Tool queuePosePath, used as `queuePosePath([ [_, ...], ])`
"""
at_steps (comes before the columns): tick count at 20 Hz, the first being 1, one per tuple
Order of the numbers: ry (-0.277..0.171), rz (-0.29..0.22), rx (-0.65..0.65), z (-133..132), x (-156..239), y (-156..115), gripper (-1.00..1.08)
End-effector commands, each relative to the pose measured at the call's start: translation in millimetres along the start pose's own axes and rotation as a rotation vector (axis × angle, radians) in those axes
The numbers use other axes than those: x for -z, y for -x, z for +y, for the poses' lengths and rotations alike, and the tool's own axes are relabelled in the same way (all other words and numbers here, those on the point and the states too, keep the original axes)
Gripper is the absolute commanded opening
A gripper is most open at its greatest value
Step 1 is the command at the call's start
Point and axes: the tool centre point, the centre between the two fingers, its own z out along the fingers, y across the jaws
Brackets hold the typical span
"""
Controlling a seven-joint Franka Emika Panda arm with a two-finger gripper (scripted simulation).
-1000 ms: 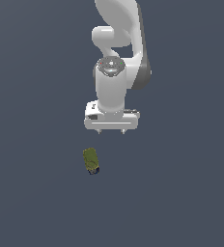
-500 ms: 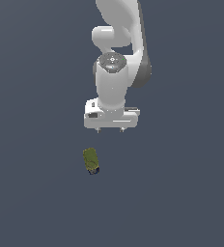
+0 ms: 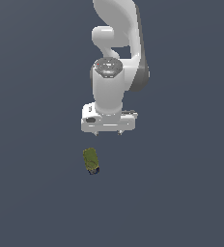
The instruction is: Pick up the object and move it to a goal position.
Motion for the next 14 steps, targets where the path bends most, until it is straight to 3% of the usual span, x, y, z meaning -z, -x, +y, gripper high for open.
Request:
queuePosePath([
  [1, -0.001, -0.001, 0.021, 6.2, -4.6, -6.3, 1.00],
  [14, -0.017, 0.002, 0.200, 59.6, -47.1, -51.9, 1.00],
])
